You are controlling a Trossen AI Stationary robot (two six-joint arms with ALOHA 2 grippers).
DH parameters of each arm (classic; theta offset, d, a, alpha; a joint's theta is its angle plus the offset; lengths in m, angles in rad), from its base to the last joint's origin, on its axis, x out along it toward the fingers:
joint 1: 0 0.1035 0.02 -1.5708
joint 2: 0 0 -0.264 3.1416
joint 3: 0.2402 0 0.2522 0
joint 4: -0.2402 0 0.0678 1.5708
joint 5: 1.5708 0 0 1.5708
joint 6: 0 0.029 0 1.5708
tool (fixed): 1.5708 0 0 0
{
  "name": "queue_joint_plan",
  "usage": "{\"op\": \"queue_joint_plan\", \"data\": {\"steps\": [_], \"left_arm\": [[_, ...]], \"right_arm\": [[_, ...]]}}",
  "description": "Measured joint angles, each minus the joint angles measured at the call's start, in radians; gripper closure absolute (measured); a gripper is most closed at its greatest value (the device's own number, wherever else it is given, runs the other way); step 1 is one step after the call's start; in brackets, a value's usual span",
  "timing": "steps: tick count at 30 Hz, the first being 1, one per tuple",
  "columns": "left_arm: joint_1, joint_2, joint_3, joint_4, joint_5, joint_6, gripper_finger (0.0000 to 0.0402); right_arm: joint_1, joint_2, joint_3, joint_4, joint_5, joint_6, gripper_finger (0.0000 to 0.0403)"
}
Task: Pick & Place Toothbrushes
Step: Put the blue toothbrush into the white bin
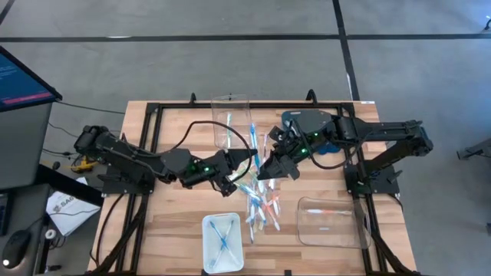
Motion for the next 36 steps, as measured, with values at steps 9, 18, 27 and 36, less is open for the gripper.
{"op": "queue_joint_plan", "data": {"steps": [9,18,27,36], "left_arm": [[-0.010,0.000,0.000,0.001,-0.154,-0.091,0.0391],[-0.010,0.000,0.000,-0.087,-0.257,-0.317,0.0392],[-0.063,0.001,0.000,-0.449,-0.277,-0.733,0.0392],[-0.228,0.001,0.000,-0.645,-0.287,-1.117,0.0392]], "right_arm": [[0.000,-0.018,0.000,-0.029,-0.020,-0.039,0.0149],[0.008,-0.059,0.001,-0.160,0.022,-0.207,0.0148],[0.061,-0.095,0.002,-0.290,0.335,-0.402,0.0148],[0.115,-0.081,0.001,-0.529,0.607,-0.412,0.0148]]}}
